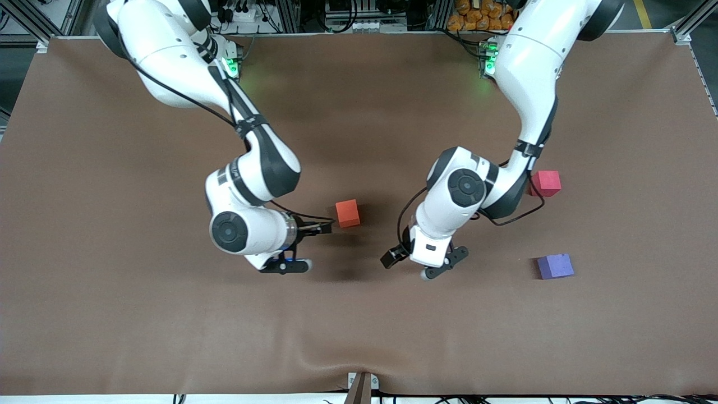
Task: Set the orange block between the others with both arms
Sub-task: 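Grasp the orange cube with the left gripper while the right gripper releases, then carry the orange cube with the left gripper toward the blue cube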
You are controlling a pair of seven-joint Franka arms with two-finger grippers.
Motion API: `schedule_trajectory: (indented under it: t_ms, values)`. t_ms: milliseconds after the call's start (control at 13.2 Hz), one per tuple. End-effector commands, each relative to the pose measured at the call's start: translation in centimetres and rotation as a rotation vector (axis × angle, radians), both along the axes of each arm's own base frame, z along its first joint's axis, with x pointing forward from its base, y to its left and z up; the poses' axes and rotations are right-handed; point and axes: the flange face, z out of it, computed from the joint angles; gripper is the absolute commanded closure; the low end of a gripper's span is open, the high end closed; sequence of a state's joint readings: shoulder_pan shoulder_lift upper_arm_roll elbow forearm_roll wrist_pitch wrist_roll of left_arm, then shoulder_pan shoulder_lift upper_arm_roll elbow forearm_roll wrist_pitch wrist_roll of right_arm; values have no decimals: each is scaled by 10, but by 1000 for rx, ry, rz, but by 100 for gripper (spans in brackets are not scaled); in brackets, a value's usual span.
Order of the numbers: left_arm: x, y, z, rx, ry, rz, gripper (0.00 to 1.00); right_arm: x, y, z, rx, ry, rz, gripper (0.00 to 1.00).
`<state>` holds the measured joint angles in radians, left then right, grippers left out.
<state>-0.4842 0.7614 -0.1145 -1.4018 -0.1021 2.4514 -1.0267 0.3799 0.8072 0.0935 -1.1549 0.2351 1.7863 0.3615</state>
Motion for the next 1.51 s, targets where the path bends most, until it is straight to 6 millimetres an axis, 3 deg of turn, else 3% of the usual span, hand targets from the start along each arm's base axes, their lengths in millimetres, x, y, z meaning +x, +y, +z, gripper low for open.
schedule_trajectory:
  t_ms: [0, 151, 303, 605, 757, 1059, 1135, 1211, 1286, 1438]
  values:
    - [-29, -52, -2, -13, -12, -39, 0, -7, -14, 21, -126, -6, 59, 0]
    - [-45, -71, -13, 3, -6, -64, 0, -5, -26, 43, -178, -38, 75, 0]
    - [-68, -96, -27, 28, -2, -106, 0, 0, -52, 64, -192, -30, 55, 0]
    - [-98, -122, -64, 111, -7, -154, 0, 5, -113, 150, -206, -111, -34, 0]
    - [-122, -141, -73, 121, 3, -193, 0, -1, -135, 180, -217, -129, -64, 0]
    - [-130, -144, -96, 149, 18, -191, 0, -18, -197, 245, -216, -131, -145, 0]
    - [-131, -143, -98, 155, 28, -179, 28, -22, -220, 259, -212, -135, -163, 0]
    - [-131, -138, -100, 170, 46, -168, 83, -28, -238, 271, -206, -143, -148, 0]
    - [-132, -135, -101, 195, 76, -169, 100, -32, -259, 282, -200, -148, -127, 0]
    - [-129, -122, -84, 253, 145, -170, 100, -45, -296, 306, -226, -160, -88, 0]
